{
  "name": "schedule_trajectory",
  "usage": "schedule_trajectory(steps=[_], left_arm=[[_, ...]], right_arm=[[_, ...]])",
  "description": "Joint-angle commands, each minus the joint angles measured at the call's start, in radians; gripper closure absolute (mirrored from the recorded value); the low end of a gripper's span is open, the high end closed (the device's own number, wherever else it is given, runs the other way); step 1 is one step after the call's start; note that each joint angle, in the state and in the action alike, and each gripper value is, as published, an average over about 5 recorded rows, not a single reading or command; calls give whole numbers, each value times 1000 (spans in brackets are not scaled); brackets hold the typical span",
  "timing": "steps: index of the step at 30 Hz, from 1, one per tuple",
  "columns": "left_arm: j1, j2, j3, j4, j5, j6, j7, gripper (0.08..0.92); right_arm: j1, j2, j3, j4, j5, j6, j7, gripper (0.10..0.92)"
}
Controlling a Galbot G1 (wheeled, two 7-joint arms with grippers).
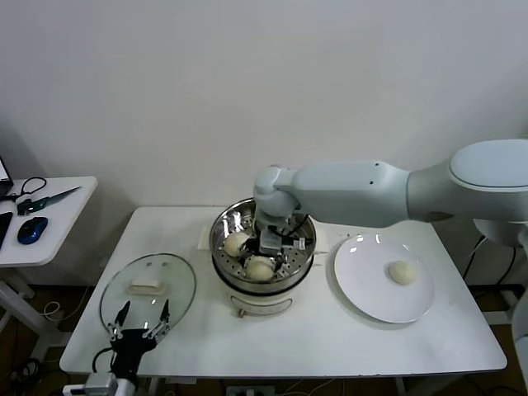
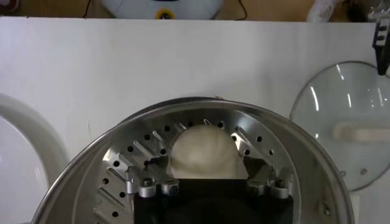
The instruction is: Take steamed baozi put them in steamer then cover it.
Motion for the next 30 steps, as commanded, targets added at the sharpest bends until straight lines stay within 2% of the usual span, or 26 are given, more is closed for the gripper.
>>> schedule_trajectory(steps=[1,4,7,10,14,20,25,30], left_arm=[[1,-1,0,1,0,0,0,177],[0,-1,0,-1,-1,1,0,177],[-3,-2,1,-1,-1,3,1,177],[-7,-3,3,-2,0,6,2,177],[-10,0,6,-5,-4,6,3,177],[-22,5,8,3,-8,10,4,177],[-26,3,12,10,-7,12,5,177],[-22,2,8,13,-5,11,6,177]], right_arm=[[166,-79,-18,-44,177,-1,-68,203],[263,-164,-81,-92,346,-89,-118,203],[345,-290,-153,-97,551,-272,-168,202],[381,-427,-206,-69,649,-448,-186,203],[337,-598,-246,-65,594,-555,-183,203],[147,-754,-174,-82,497,-601,-164,203],[-69,-803,2,-118,385,-621,-142,203],[-221,-773,130,-221,274,-610,-123,203]])
